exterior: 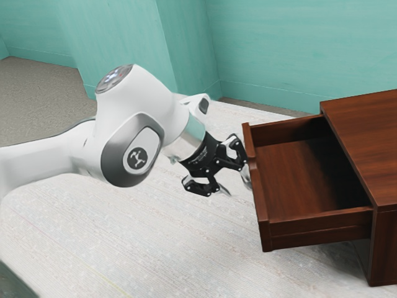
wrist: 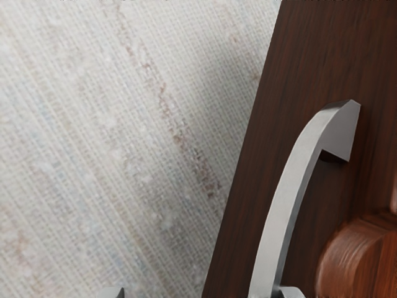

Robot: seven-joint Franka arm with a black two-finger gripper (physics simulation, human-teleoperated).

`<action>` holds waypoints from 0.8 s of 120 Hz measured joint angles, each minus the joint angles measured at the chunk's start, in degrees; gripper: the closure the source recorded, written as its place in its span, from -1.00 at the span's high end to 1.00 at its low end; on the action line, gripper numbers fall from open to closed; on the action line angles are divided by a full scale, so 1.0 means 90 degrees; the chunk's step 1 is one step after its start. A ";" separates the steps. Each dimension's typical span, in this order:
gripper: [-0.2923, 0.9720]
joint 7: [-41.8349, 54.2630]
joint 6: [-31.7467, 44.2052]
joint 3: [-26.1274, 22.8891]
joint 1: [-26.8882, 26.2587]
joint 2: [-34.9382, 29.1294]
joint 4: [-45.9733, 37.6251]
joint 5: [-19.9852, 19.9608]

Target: Pull the drawer handle with one arm to open the drawer

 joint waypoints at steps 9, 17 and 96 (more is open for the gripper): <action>-0.13 -0.0001 0.0022 0.0001 0.0007 -0.0112 -0.0112 0.0012; -0.13 -0.0001 0.0044 0.0007 -0.0002 -0.0219 -0.0220 0.0017; 0.17 0.0015 -0.0789 0.0203 0.0031 -0.0296 0.1033 0.0127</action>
